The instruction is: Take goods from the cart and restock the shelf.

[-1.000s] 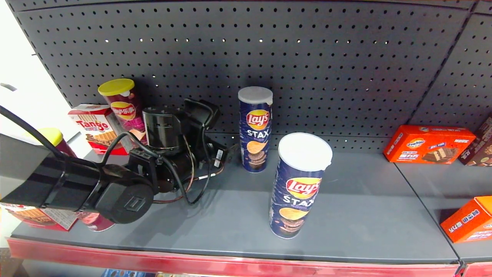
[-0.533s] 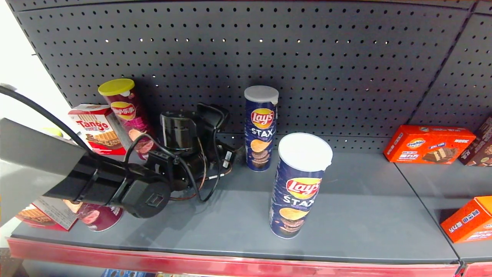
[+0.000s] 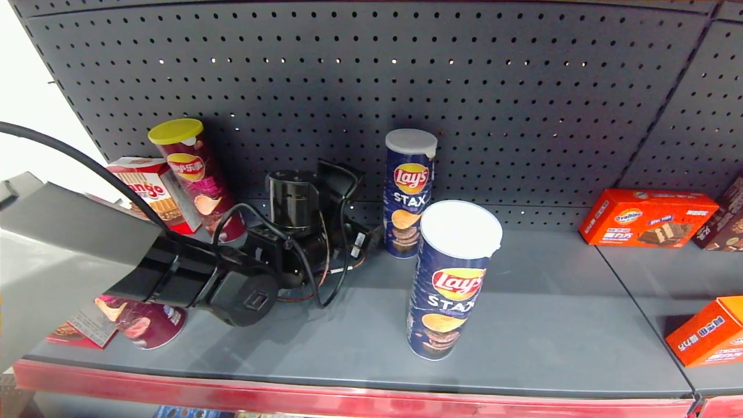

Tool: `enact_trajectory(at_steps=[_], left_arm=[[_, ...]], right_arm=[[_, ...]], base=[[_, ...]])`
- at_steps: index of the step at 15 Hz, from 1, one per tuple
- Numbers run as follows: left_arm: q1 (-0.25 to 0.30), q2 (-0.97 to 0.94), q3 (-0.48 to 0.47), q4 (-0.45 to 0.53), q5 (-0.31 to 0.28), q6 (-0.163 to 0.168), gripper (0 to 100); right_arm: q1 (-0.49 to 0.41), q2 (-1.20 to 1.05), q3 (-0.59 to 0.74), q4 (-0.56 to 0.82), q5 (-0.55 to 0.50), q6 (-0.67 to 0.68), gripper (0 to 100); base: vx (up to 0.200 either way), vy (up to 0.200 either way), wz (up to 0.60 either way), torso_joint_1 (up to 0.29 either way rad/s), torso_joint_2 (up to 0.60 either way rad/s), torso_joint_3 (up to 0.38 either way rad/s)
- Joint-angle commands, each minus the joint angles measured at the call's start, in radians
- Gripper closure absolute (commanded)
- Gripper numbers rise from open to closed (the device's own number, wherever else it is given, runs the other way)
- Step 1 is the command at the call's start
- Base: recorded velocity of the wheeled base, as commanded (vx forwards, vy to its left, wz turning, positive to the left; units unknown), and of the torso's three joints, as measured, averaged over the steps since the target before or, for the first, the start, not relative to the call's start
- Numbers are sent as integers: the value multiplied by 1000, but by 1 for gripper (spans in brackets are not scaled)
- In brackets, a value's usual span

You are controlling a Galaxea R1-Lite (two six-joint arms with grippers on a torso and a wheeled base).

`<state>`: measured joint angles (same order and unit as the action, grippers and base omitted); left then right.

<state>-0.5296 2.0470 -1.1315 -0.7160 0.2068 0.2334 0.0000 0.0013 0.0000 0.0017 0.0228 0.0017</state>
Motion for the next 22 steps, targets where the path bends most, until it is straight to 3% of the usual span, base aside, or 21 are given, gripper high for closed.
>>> enact_trajectory(at_steps=[1,22], left_arm=[[-3,12,-16,0,0,-2,0],[-38,32,-21,0,5,-6,0]], right_arm=[[0,0,0,0,0,0,0],[0,0,0,0,0,0,0]], base=[[0,0,0,0,0,0],[0,0,0,0,0,0]])
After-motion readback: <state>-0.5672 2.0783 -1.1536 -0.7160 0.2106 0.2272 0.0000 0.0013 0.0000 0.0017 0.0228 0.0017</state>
